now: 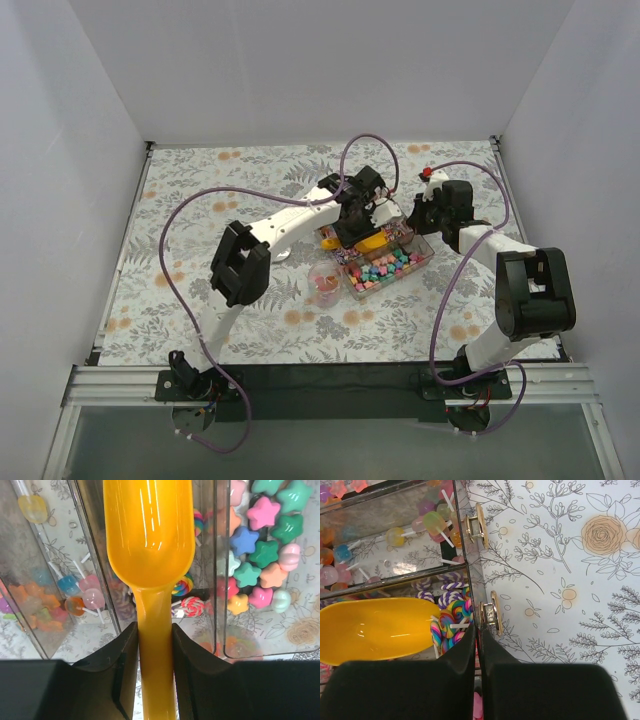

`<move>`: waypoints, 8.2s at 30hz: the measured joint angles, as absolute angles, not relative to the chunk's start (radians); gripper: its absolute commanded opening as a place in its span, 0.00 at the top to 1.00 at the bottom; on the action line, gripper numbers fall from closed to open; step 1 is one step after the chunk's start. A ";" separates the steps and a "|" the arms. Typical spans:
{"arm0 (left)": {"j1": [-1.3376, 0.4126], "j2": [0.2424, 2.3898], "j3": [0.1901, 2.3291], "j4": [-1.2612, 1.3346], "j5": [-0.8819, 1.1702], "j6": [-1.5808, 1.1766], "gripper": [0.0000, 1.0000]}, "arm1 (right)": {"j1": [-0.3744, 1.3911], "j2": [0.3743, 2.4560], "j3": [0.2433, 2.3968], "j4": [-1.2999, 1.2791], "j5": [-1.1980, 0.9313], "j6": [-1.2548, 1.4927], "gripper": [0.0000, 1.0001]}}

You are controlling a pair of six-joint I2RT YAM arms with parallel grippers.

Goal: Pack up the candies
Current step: Scoop the fake candies from the storage box, then place the fake candies in the packing bottle, then move the packing bottle to the center of the board.

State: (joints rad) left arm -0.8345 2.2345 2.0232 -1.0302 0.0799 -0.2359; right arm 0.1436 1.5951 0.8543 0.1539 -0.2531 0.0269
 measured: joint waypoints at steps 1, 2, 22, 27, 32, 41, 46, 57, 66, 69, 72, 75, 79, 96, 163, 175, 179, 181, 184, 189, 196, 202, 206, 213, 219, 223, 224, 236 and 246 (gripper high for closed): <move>-0.839 2.258 2.069 -1.066 0.064 -0.236 1.00 | 0.143 1.596 0.854 0.158 -0.252 0.026 0.99; -0.846 2.286 2.119 -1.105 0.044 -0.236 1.00 | 0.142 1.597 0.854 0.160 -0.250 0.026 0.99; -0.824 2.127 1.803 -0.782 0.140 -0.351 1.00 | 0.131 1.599 0.846 0.181 -0.244 0.025 0.99; -0.788 2.090 1.720 -0.693 0.220 -0.366 1.00 | 0.128 1.612 0.846 0.206 -0.265 0.024 0.99; -0.779 2.065 1.669 -0.641 0.235 -0.366 1.00 | 0.123 1.626 0.846 0.227 -0.288 0.024 0.99; -0.760 1.968 1.470 -0.448 0.231 -0.344 1.00 | 0.121 1.668 0.846 0.302 -0.359 0.031 0.99; -0.756 1.964 1.451 -0.421 0.227 -0.332 1.00 | 0.121 1.678 0.846 0.324 -0.373 0.032 0.99; -0.769 1.971 1.540 -0.422 0.253 -0.296 1.00 | 0.130 1.670 0.855 0.282 -0.393 0.043 0.99; -0.809 2.019 1.679 -0.606 0.159 -0.250 1.00 | 0.139 1.653 0.875 0.204 -0.370 0.041 0.99; -0.809 2.040 1.678 -0.630 0.149 -0.247 1.00 | 0.140 1.650 0.875 0.194 -0.371 0.041 0.99; -0.809 2.046 1.665 -0.620 0.145 -0.249 1.00 | 0.141 1.650 0.877 0.190 -0.370 0.041 0.99; -0.806 2.037 1.611 -0.567 0.146 -0.265 1.00 | 0.141 1.650 0.877 0.189 -0.369 0.041 0.99; -0.793 2.017 1.528 -0.485 0.171 -0.293 1.00 | 0.142 1.650 0.877 0.186 -0.371 0.042 0.99; -0.754 1.749 1.368 -0.379 0.296 -0.303 1.00 | 0.167 1.609 0.901 0.043 -0.369 0.051 0.50; -1.039 1.386 1.412 -1.287 -0.264 -0.099 1.00 | 0.177 1.031 0.639 -0.159 -0.378 0.162 0.32; -1.132 1.458 1.489 -1.326 -0.350 -0.126 1.00 | 0.177 1.027 0.639 -0.159 -0.381 0.162 0.32; -1.132 1.459 1.467 -1.335 -0.393 -0.134 1.00 | 0.177 1.027 0.639 -0.159 -0.384 0.162 0.32; -1.133 1.460 1.465 -1.338 -0.414 -0.135 1.00 | 0.177 1.027 0.639 -0.159 -0.389 0.162 0.32; -1.154 1.472 1.465 -1.338 -0.433 -0.136 1.00 | 0.177 1.029 0.639 -0.158 -0.396 0.162 0.32; -1.193 1.510 1.465 -1.335 -0.459 -0.140 1.00 | 0.177 1.033 0.639 -0.158 -0.401 0.163 0.32; -1.168 1.490 1.501 -1.315 -0.467 -0.160 1.00 | 0.177 1.039 0.639 -0.157 -0.414 0.163 0.33; -1.112 1.445 1.509 -1.172 -0.401 -0.213 1.00 | 0.177 1.042 0.639 -0.157 -0.426 0.163 0.34; -1.087 1.462 1.526 -1.071 -0.313 -0.278 1.00 | 0.177 1.042 0.639 -0.156 -0.427 0.163 0.34; -1.080 1.684 1.649 -1.042 -0.219 -0.357 1.00 | 0.177 1.049 0.639 -0.157 -0.402 0.162 0.36; -1.075 1.858 1.777 -1.143 -0.229 -0.329 1.00 | 0.179 1.098 0.640 -0.159 -0.344 0.162 0.36; -1.075 1.915 1.879 -1.205 -0.264 -0.295 1.00 | 0.183 1.132 0.641 -0.165 -0.292 0.161 0.36; -1.075 1.924 1.897 -1.216 -0.275 -0.289 1.00 | 0.184 1.137 0.643 -0.165 -0.275 0.161 0.36; -1.075 1.935 1.817 -1.259 -0.329 -0.194 1.00 | 0.186 1.194 0.671 -0.163 -0.188 0.136 0.39; -1.075 1.805 1.665 -1.294 -0.343 -0.183 1.00 | 0.194 1.247 0.699 -0.158 -0.185 0.123 0.39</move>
